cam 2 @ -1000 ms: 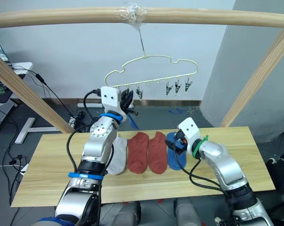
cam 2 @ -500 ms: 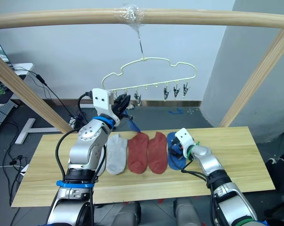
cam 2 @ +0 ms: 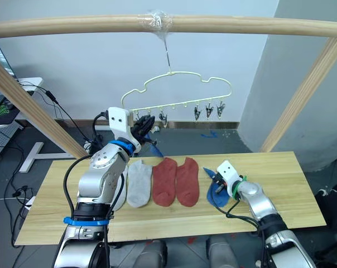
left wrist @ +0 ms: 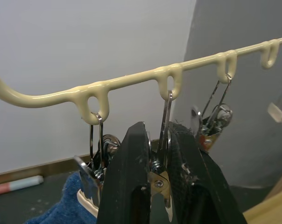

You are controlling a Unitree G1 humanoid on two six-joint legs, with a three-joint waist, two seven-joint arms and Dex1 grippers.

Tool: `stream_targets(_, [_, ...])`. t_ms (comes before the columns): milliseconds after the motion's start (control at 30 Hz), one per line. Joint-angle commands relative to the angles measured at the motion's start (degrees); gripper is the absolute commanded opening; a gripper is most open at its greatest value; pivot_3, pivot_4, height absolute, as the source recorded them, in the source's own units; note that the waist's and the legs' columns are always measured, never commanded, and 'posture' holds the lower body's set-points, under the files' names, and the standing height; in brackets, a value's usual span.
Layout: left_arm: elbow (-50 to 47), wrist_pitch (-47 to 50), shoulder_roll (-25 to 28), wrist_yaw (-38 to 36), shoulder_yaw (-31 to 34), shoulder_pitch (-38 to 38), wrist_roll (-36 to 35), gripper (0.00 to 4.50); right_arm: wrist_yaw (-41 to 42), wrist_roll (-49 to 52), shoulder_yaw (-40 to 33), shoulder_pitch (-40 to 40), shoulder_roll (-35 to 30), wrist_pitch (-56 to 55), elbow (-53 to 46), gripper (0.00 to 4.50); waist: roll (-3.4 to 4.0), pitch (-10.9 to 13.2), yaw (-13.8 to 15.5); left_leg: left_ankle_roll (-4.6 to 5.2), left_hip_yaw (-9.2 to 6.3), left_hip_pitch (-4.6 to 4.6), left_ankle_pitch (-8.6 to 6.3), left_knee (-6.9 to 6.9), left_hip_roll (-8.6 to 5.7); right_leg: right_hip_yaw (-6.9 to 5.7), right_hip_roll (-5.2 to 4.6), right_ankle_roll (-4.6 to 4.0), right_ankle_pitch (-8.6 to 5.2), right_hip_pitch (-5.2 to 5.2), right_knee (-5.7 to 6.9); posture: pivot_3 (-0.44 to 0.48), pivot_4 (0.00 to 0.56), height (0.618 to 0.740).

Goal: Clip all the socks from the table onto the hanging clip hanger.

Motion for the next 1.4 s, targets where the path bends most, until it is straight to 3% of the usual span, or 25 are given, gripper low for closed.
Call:
stream_targets(33, [-3.14,13.92,-0.17,0.9,6.84,-1.88,-12.18,0.23,1.71,-0.81,-0.54,3.23,-2.75,-1.06,-11.25,0.04,0.01,0.01,-0.01,0.0,-0.01,-0.01,0.0,0.0,0.0,0.0,0.0,0.0,0.0,0.0,0.0,0.021,0.191,0.74])
stream_targets(200, [-1.92,35.35,-0.99,8.63,18.72,-5.26,-31.06,0.23,0.17,-5.54,0.67,5.97,-5.53,-2.29,-27.18,0.04,0.01,0.0,-1.07,0.0,0.0,0.0,0.0,-0.01,0.01,0.0,0.01,0.02,-0.01,-0.05,0.04,0.018,0.187,0.74])
stream_targets(333, [0.8,44.41,-3.83,19.94,27.5,-7.91,-45.57,0.23,-1.76,-10.38,2.3,5.26,-4.81,-0.09,-38.3,0.04,-0.01,-0.01,-1.16,0.0,-0.03,0.01,0.0,0.0,0.01,-0.01,0.0,0.03,-0.01,-0.03,0.03,0.007,0.189,0.74])
stream_targets(433, [1.18,45.63,-5.86,26.64,29.55,-8.86,-52.04,0.23,-3.93,-15.06,4.12,2.62,-3.15,0.75,-41.97,0.04,-0.02,-0.01,-1.16,-0.02,-0.03,-0.03,0.0,0.0,0.01,0.0,0.0,0.03,-0.01,-0.04,-0.02,-0.002,0.19,0.74])
stream_targets(767, [1.05,42.29,-7.08,35.67,27.48,-8.48,-61.2,0.23,-5.61,-21.43,7.14,-3.4,0.99,1.9,-42.07,0.04,-0.03,-0.01,-0.03,-0.1,0.0,-0.04,0.01,-0.02,0.0,0.01,-0.02,0.01,-0.01,-0.05,-0.07,-0.021,0.196,0.74])
stream_targets(1400, [0.89,35.98,-2.63,37.91,21.51,-6.03,-69.34,0.23,-5.51,-22.58,7.55,-5.67,3.61,2.28,-39.8,0.04,-0.05,0.01,0.07,-0.14,-0.01,-0.08,0.0,-0.03,0.0,0.0,-0.01,-0.01,-0.02,-0.09,-0.1,-0.013,0.208,0.74])
